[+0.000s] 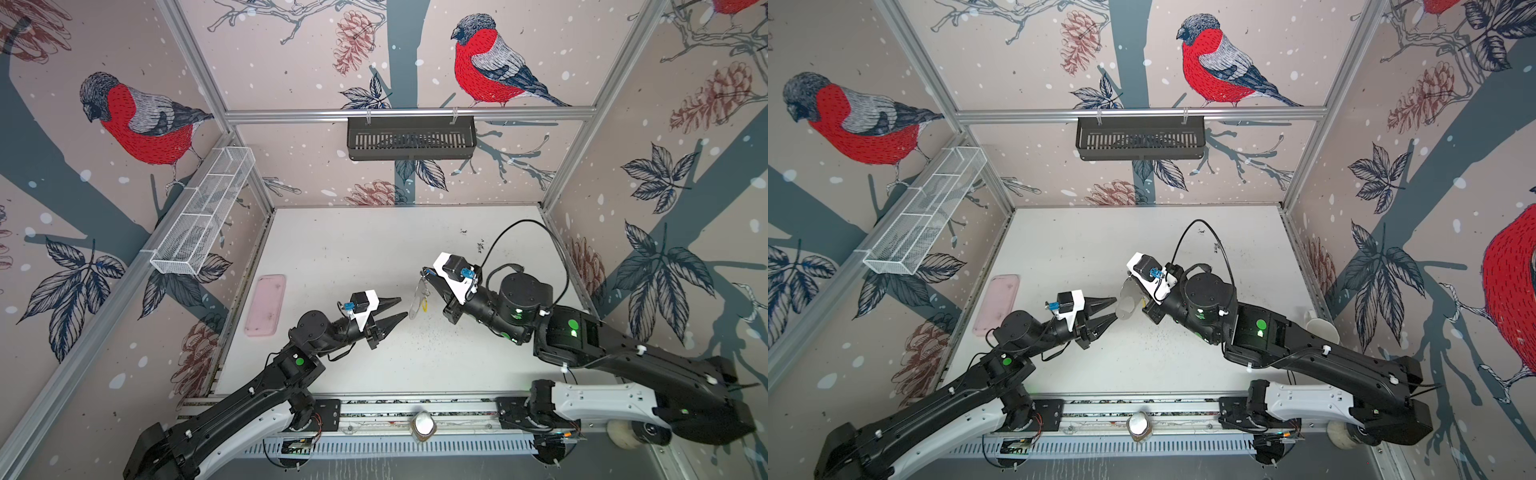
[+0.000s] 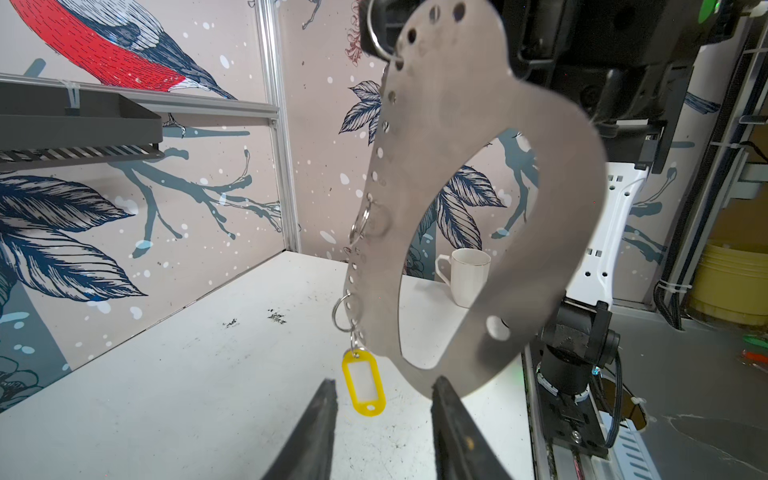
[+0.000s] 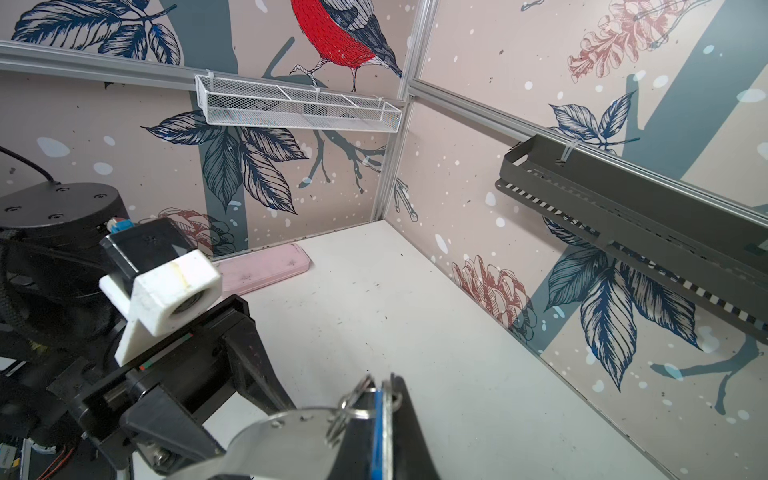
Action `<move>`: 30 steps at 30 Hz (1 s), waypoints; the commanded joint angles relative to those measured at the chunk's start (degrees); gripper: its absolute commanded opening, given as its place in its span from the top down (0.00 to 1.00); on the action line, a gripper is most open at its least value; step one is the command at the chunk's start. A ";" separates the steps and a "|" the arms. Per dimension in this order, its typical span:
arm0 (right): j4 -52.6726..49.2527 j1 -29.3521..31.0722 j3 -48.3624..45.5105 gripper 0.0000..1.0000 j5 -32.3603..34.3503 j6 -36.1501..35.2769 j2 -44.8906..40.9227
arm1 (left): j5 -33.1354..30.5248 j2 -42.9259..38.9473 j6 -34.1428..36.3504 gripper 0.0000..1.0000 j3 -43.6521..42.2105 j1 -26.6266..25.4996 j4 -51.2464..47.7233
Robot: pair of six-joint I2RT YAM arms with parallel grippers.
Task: Put the keys on the keyring
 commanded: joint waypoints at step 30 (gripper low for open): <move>2.97 0.48 2.41 1.00 2.26 -1.02 2.27 | -1.99 0.61 3.51 0.60 1.78 -4.27 -0.76</move>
